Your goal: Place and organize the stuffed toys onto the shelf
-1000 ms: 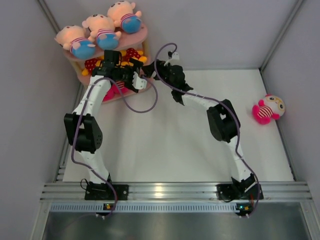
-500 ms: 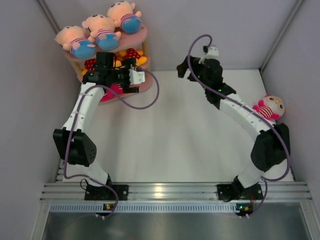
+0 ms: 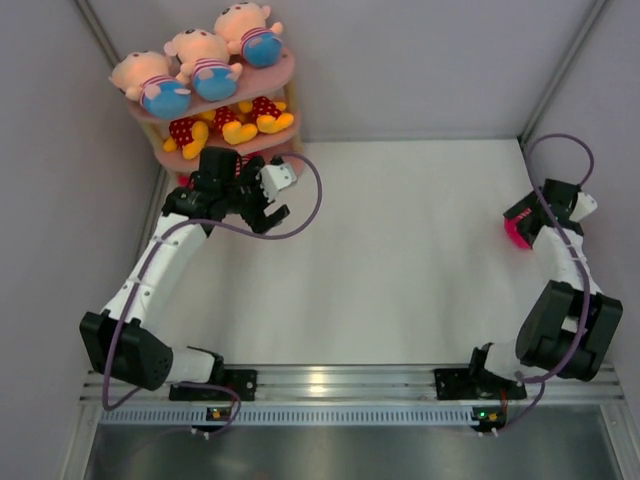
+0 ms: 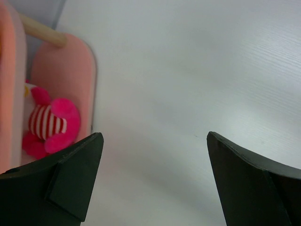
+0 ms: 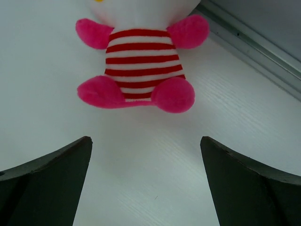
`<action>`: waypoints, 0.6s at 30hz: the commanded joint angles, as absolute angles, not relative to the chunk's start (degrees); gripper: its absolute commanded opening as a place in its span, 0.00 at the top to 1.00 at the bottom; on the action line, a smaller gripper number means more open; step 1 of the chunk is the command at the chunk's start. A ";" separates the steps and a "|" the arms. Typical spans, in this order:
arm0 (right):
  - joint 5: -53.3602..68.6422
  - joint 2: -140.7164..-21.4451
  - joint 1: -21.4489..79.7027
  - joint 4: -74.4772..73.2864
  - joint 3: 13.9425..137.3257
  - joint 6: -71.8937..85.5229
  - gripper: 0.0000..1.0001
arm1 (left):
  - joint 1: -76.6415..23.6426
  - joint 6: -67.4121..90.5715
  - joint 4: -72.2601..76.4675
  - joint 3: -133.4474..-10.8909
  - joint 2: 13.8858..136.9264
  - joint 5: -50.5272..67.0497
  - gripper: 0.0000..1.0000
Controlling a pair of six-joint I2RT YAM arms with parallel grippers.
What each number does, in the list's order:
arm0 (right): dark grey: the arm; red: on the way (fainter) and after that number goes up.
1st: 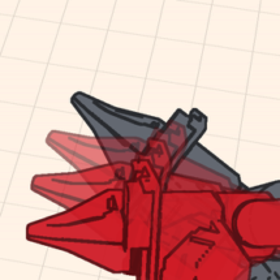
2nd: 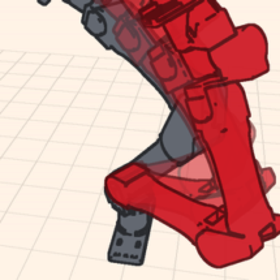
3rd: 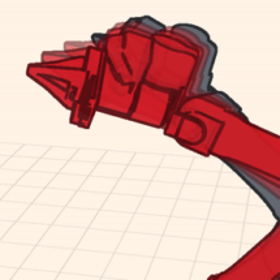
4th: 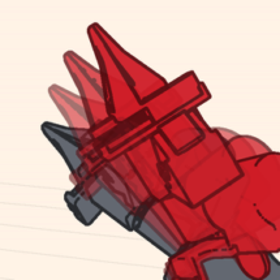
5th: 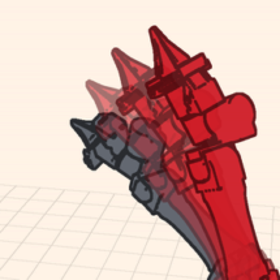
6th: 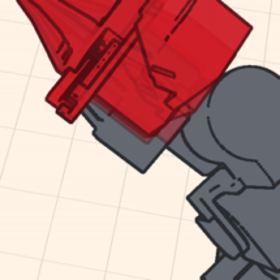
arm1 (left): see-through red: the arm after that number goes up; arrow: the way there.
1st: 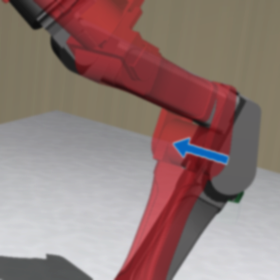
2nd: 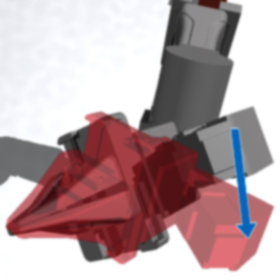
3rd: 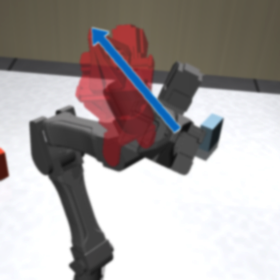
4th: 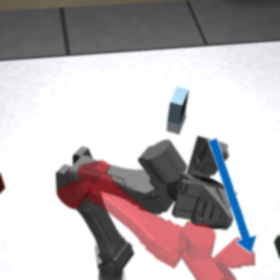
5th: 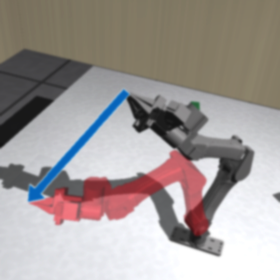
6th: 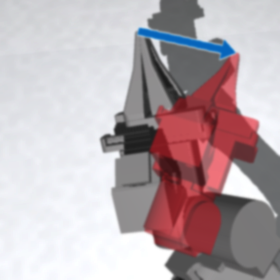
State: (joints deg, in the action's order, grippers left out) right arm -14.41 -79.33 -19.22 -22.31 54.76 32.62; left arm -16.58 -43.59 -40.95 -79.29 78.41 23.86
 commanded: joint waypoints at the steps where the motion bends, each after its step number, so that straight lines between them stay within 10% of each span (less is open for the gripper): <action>1: -9.51 -81.90 -24.42 -18.20 58.00 30.94 0.01 | -16.35 -37.28 -41.04 -75.07 75.24 22.41 0.03; 18: 2.10 -105.63 -32.08 -9.57 73.82 25.14 0.10 | -16.44 -36.91 -41.22 -73.39 77.25 21.53 0.04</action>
State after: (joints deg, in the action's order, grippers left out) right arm -1.67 -101.91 -31.35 -11.62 69.69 26.76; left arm -16.49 -37.58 -41.60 -72.47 76.53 21.32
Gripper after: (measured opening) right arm 0.921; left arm 0.963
